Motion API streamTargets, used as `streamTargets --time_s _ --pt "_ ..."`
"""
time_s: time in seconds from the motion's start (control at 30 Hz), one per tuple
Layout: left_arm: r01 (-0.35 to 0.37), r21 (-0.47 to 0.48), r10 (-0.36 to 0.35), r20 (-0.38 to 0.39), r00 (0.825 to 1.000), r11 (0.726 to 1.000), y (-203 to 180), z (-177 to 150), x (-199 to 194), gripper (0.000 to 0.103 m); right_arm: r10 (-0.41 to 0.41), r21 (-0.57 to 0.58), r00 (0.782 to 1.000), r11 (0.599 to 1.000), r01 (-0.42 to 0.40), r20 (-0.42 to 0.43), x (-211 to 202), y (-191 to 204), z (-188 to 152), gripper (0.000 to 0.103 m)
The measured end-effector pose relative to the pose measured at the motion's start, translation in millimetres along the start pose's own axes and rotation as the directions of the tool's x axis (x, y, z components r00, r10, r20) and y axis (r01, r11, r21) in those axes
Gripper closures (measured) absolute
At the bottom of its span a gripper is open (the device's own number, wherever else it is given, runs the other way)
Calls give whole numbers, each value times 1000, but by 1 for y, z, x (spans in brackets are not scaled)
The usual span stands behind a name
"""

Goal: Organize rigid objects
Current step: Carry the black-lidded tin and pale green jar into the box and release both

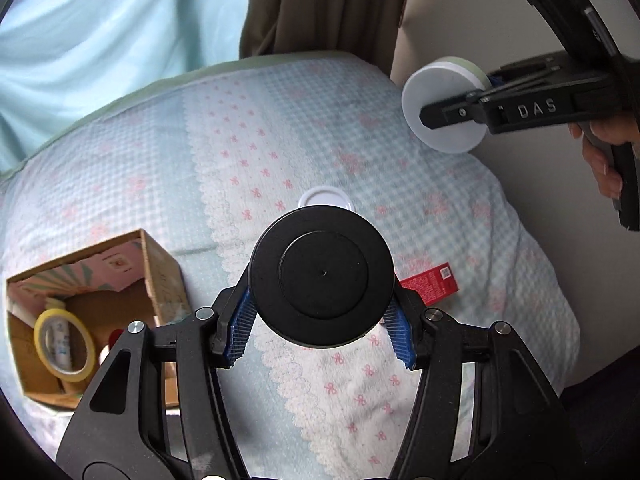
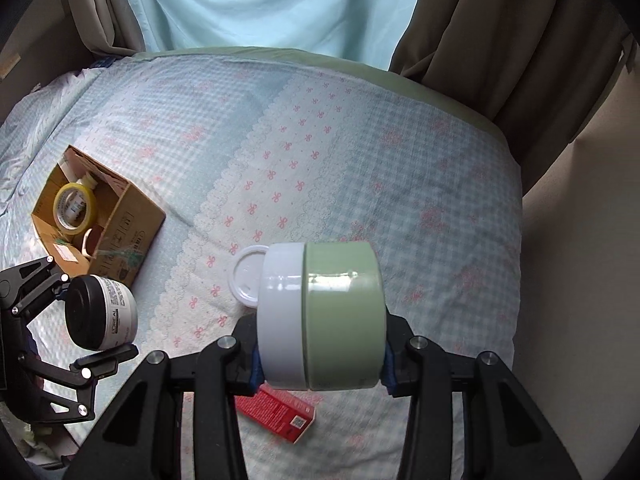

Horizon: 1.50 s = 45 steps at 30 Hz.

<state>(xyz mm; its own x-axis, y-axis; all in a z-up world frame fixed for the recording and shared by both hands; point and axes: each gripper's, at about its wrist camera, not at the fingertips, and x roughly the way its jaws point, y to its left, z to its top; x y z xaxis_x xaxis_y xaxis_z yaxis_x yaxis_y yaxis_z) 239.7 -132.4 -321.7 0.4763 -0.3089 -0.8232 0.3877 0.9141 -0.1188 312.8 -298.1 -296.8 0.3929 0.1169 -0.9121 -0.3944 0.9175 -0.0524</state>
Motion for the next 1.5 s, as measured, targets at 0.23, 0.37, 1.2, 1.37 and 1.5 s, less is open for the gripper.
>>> streamTargets --time_s 0.23,0.37,1.2,1.37,1.5 --pt "-61 -111 68 63 996 992 26 20 -102 50 34 -6 996 999 -33 79 -89 48 15 63" --pt "-108 -153 122 84 989 982 53 21 -149 50 61 -25 991 998 -58 116 -123 83 26 63" --pt "-152 -91 148 -43 988 984 271 -27 -197 50 90 275 994 956 -105 70 -87 283 89 63" --pt "-125 -101 117 -83 990 987 290 -27 -170 50 100 320 995 942 -96 2 -51 294 94 63" --pt "-116 -105 102 -125 987 988 299 -26 -140 50 112 354 993 931 -90 -41 -18 293 99 63"
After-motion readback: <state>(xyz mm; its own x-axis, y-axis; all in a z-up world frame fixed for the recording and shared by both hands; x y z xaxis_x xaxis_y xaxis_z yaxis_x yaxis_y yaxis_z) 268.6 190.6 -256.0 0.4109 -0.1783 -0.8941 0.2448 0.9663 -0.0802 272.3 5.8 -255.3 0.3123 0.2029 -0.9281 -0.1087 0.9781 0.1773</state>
